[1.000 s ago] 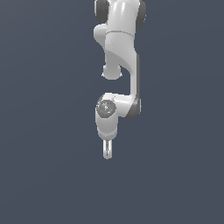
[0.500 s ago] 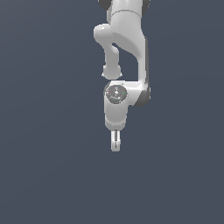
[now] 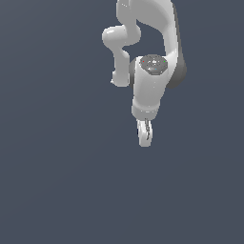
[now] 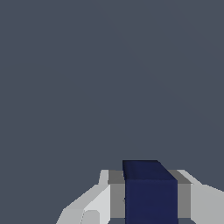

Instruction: Pick up the object and move it to a goal position.

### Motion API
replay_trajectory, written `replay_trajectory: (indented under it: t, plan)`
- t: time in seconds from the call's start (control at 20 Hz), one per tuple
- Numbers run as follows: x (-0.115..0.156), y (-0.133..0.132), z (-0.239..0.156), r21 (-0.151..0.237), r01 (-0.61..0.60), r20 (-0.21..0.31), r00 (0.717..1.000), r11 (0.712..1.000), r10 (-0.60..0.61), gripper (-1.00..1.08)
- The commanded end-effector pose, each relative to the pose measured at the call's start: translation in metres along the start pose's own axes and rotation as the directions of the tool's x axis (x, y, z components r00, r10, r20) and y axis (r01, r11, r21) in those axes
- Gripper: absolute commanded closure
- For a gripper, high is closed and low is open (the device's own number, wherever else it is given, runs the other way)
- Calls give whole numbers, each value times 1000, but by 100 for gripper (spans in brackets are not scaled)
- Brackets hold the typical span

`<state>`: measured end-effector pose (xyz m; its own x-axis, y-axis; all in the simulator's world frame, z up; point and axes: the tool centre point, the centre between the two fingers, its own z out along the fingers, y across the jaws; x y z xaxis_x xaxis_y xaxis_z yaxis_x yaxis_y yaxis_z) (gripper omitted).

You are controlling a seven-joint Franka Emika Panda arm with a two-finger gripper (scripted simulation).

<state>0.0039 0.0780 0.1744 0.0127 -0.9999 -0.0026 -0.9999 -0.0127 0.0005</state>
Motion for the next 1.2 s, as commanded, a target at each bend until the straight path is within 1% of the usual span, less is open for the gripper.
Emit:
replay_trajectory:
  t: [0.0,0.7,0.9,1.15]
  plan:
    - [-16,8,-26,0,-1,-1,1000,1000,1,108]
    - [-106,43,-166,1,-2,-5,1000,1000,2,108]
    - [-126,49,-195,1,-1,-5,1000,1000,1,108]
    - [-142,54,-218,1,0,-4,1000,1000,0,108]
